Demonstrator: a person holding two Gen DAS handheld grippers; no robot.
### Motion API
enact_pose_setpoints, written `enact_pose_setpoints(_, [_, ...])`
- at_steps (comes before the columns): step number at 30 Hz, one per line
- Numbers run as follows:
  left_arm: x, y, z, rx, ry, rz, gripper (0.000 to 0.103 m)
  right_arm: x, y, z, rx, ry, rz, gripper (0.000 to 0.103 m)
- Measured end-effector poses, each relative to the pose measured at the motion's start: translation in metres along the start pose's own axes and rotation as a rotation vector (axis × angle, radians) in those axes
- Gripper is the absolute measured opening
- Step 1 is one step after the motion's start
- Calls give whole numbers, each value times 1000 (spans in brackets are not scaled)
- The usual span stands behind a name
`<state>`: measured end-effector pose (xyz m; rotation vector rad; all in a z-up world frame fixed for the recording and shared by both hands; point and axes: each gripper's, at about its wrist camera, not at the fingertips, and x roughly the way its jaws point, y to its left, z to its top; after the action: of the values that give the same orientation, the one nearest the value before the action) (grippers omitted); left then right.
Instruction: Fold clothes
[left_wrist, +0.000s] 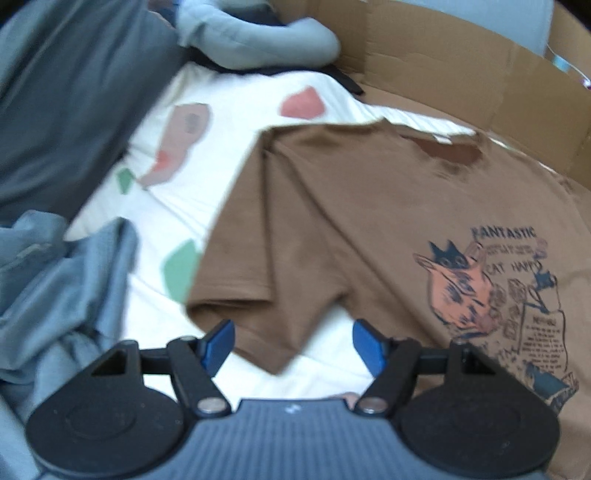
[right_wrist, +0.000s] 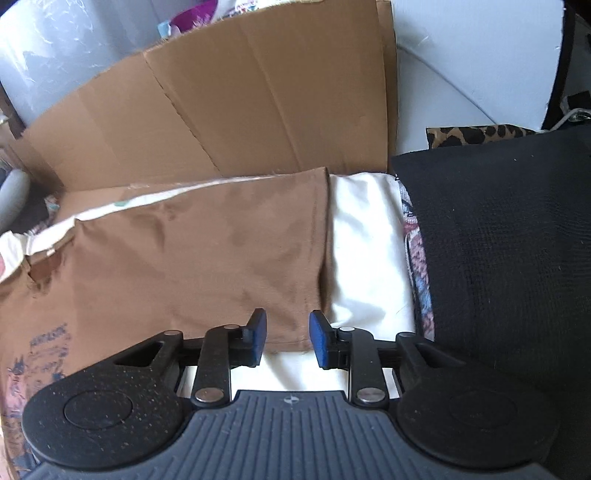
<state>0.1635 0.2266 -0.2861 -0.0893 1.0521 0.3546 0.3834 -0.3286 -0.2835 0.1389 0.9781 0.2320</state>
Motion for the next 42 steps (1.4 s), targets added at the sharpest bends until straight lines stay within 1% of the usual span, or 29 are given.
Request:
enact_pose_setpoints(4, [-9, 20, 8, 38, -21, 33, 73, -11, 16, -5, -33, -8, 36, 33])
enact_pose_setpoints(9, [-13, 36, 11, 117, -73, 51, 73, -20, 38, -12, -40, 2, 73, 33])
enact_pose_setpoints(12, [-7, 41, 10, 164, -104, -3, 73, -24, 55, -16, -72, 12, 97, 33])
enact_pose_setpoints(17, [14, 42, 9, 217, -109, -17, 69, -28, 87, -17, -154, 40, 119, 38])
enact_pose_setpoints(20, [24, 41, 6, 285, -119, -57, 69, -31, 105, -14, -187, 73, 140, 38])
enact_pose_setpoints(24, [40, 38, 2, 421, -109, -67, 69, -38, 137, -9, -257, 98, 157, 40])
enact_pose_setpoints(26, [47, 37, -1, 485, -114, -44, 69, -41, 157, -12, -315, 117, 175, 47])
enact_pose_setpoints(27, [50, 36, -2, 509, -118, -32, 69, -42, 167, -13, -351, 123, 185, 47])
enact_pose_setpoints(30, [56, 36, -8, 558, -127, -51, 69, -43, 197, -19, -428, 138, 221, 48])
enact_pose_setpoints(34, [69, 35, -17, 632, -137, -25, 69, -44, 236, -31, -527, 156, 277, 48])
enact_pose_setpoints(36, [73, 39, -20, 619, -160, -30, 71, -43, 256, -40, -599, 162, 288, 48])
enact_pose_setpoints(39, [79, 45, -22, 593, -197, -39, 70, -39, 283, -54, -664, 194, 321, 48])
enact_pose_setpoints(41, [77, 49, -21, 561, -233, -37, 63, -36, 300, -64, -706, 211, 339, 48])
enact_pose_setpoints(42, [75, 51, -20, 550, -255, -30, 62, -34, 308, -68, -724, 216, 350, 48])
